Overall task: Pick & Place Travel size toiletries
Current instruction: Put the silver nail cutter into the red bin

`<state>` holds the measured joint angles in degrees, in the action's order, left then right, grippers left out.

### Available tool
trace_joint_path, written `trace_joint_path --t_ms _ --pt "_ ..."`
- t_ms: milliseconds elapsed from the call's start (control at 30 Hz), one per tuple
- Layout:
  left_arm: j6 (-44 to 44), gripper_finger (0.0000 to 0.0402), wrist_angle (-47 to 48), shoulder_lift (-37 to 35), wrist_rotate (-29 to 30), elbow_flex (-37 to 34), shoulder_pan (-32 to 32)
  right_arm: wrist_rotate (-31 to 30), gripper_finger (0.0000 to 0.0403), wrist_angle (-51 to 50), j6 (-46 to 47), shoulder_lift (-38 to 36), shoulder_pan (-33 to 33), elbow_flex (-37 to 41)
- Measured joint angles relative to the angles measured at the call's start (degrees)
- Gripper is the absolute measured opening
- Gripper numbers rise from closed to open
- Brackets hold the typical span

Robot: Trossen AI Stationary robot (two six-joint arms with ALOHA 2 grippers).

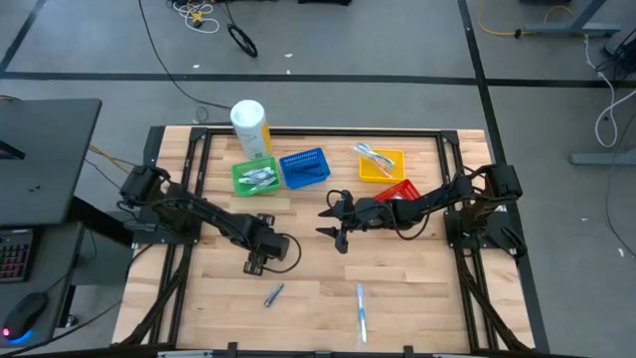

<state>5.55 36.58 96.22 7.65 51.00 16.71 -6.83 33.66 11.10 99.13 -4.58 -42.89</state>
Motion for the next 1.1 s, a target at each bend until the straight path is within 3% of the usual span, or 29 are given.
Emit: trace_joint_path --t_ms 167,367,500,700,867,1100 --pt "-0.55 0.0182 -0.17 0.27 -1.27 0.09 -0.16 -0.02 0.0236 -0.01 0.43 0.00 0.00 0.00" --pt "-0.24 0.0104 -0.82 0.04 -1.56 -0.06 -0.06 0.13 0.0236 0.00 -0.02 0.00 0.00 0.00" --pt "3.09 0.0062 -4.14 0.23 1.41 0.35 -0.13 3.76 0.0236 -0.03 -1.78 0.00 -0.19 0.00" --pt "5.64 0.0067 -13.05 0.42 8.59 2.83 -0.61 3.78 0.0235 -0.02 -9.03 0.00 -2.18 0.00" --pt "1.18 0.0092 -19.90 0.17 8.48 5.38 -1.88 0.83 0.0235 -1.66 -11.68 0.02 -3.02 0.00" --pt "-0.43 0.0064 -20.85 0.20 7.95 7.88 -3.87 1.05 0.0235 -3.08 -12.49 0.02 -3.06 0.00"
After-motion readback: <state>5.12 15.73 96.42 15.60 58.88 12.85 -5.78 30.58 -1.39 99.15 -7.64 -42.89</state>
